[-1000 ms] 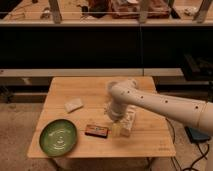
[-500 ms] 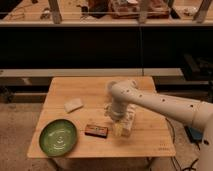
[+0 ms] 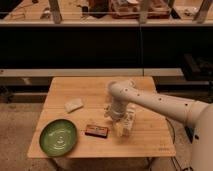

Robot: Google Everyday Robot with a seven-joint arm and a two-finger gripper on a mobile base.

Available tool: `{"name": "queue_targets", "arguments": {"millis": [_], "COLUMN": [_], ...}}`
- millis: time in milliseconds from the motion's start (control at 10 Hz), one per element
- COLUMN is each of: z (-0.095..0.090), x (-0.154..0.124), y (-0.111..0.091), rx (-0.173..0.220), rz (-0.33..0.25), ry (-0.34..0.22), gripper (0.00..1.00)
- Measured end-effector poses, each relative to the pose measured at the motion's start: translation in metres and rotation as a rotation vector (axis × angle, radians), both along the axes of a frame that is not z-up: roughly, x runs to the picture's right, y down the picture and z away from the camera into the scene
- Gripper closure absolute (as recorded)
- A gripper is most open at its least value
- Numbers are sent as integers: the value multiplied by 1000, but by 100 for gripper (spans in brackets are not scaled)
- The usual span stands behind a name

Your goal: Place the eraser on the white sponge

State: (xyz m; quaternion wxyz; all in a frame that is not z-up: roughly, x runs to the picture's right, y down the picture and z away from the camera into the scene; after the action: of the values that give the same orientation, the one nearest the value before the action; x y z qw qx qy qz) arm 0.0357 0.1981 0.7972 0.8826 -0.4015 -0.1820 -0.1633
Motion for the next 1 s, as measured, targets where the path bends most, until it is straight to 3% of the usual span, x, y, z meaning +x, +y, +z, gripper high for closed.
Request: {"name": "queue_targets", "arguments": {"millis": [200,400,600,900,1000], "z": [7,10,4,0,2], "x": [-14,-6,-9,-48,-57], "y": [1,2,6,17,19], "rx": [-1,2,64,171,176], "rz": [-29,-33,-28,70,90], "ry": [-31,-30,-1,6,6], "gripper": [20,20,20,20,20]}}
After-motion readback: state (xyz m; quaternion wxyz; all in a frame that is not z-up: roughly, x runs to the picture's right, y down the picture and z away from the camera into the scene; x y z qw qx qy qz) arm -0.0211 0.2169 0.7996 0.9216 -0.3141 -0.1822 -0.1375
